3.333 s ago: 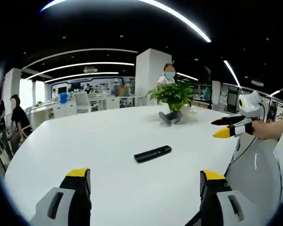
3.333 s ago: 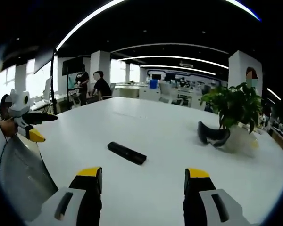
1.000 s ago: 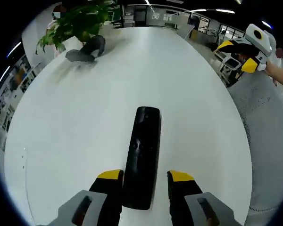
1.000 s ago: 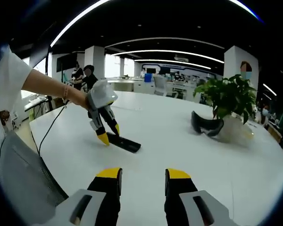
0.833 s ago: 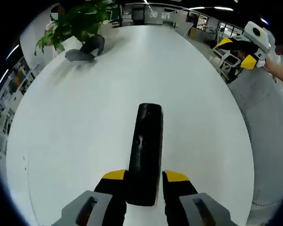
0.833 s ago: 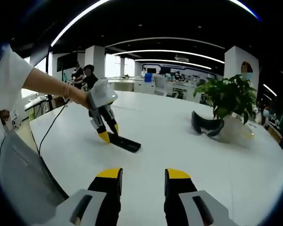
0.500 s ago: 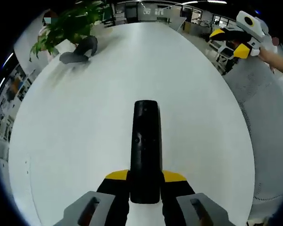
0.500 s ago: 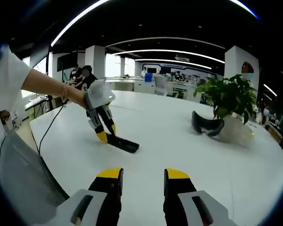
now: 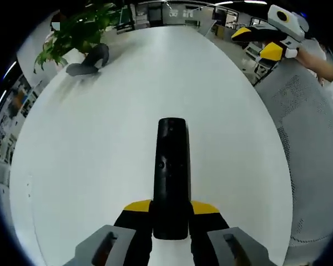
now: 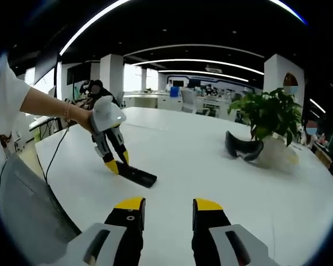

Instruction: Press the specified remote control buttons in sequence, fully releasing each button before pressing the next.

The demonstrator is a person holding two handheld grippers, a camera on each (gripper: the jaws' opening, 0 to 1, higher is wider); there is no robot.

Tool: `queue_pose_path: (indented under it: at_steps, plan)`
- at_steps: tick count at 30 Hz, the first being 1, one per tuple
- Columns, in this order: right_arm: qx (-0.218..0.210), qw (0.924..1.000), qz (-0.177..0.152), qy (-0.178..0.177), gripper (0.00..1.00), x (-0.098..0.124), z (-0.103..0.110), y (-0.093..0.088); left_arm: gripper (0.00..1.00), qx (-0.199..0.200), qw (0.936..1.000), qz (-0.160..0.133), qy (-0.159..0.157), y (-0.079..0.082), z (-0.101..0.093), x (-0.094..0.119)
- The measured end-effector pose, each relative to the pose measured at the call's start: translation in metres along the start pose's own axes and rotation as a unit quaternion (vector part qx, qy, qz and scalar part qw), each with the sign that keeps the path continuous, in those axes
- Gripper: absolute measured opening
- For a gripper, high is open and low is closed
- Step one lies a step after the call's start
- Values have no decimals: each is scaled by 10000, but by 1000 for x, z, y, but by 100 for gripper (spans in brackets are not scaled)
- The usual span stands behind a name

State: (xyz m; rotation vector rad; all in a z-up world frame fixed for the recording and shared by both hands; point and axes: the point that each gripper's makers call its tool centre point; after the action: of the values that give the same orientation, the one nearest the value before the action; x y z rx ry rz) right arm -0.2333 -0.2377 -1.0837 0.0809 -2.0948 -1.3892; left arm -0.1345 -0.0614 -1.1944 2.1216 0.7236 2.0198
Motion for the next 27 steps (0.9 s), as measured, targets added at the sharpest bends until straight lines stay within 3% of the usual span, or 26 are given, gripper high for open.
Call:
queue_pose_path:
  at_steps: [12, 27]
  plan:
    - [13, 10000, 4, 60, 30, -1, 3, 0, 24, 92, 9999, -53, 4, -8, -23, 1]
    - [68, 9997, 38, 235, 26, -3, 9, 0, 24, -86, 9999, -9, -59, -21, -63, 2]
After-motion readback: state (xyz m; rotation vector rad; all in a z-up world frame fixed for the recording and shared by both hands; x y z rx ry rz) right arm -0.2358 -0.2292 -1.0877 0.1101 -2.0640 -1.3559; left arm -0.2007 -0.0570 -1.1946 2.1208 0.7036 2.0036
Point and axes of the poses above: the point that each gripper's makers call its tool centre point, and the gripper's own axes: x roughly backward along the fingers, z roughly to its left, y roughly out of its top, and after that the axes turned 14 degrees about x, right-handed
